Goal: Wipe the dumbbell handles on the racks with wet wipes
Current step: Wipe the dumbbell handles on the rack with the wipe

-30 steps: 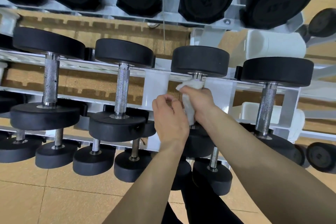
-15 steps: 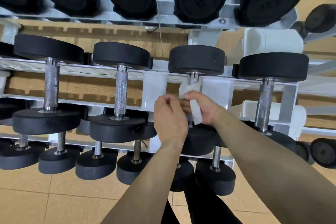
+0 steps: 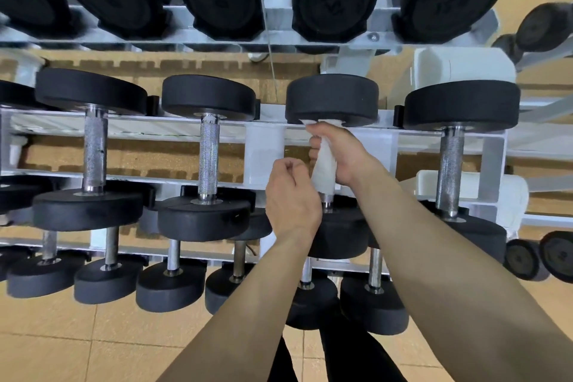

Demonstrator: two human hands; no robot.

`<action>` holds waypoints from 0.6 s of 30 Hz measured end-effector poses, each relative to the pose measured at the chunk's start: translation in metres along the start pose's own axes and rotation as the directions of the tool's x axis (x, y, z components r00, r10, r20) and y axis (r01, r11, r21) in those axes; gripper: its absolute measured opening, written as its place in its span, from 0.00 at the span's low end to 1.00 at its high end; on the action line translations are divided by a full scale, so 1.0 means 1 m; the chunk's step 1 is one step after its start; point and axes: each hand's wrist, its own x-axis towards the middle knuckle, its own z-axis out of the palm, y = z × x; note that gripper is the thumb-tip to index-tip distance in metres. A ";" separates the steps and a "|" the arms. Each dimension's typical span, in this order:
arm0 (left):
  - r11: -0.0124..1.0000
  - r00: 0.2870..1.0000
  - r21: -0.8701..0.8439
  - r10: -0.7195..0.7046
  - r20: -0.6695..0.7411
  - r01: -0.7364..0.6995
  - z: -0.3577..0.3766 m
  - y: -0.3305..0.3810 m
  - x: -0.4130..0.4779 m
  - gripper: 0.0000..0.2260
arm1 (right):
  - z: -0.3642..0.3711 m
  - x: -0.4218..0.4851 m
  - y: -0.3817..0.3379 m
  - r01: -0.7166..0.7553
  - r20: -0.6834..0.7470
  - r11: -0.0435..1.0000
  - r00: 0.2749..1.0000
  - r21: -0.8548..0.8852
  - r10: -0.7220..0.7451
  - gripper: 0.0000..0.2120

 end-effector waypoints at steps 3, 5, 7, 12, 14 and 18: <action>0.998 0.995 -0.001 -0.054 0.080 0.055 0.000 -0.001 0.004 0.13 | -0.010 0.005 0.007 -0.155 0.294 0.965 0.952 0.210 0.089 0.16; 0.985 0.983 -0.095 -0.128 0.131 0.141 -0.003 -0.001 0.011 0.14 | -0.013 0.001 0.010 -0.180 0.375 0.969 0.921 0.166 0.107 0.16; 0.971 0.967 -0.161 -0.144 0.209 0.179 -0.006 0.006 0.018 0.14 | -0.012 -0.012 0.011 -0.142 0.315 0.988 0.942 0.061 0.116 0.15; 0.959 0.889 -0.120 -0.187 0.417 0.258 -0.007 0.020 0.040 0.19 | -0.018 -0.037 0.034 0.145 0.025 0.787 0.986 -0.600 -0.162 0.06; 0.962 0.889 -0.125 -0.170 0.426 0.244 -0.005 0.017 0.046 0.16 | -0.024 -0.043 0.039 0.191 -0.004 0.644 0.957 -0.741 -0.289 0.05; 0.980 0.902 -0.106 -0.109 0.419 0.168 0.000 0.003 0.055 0.08 | -0.040 -0.054 0.050 0.271 -0.133 0.718 0.882 -0.641 -0.452 0.13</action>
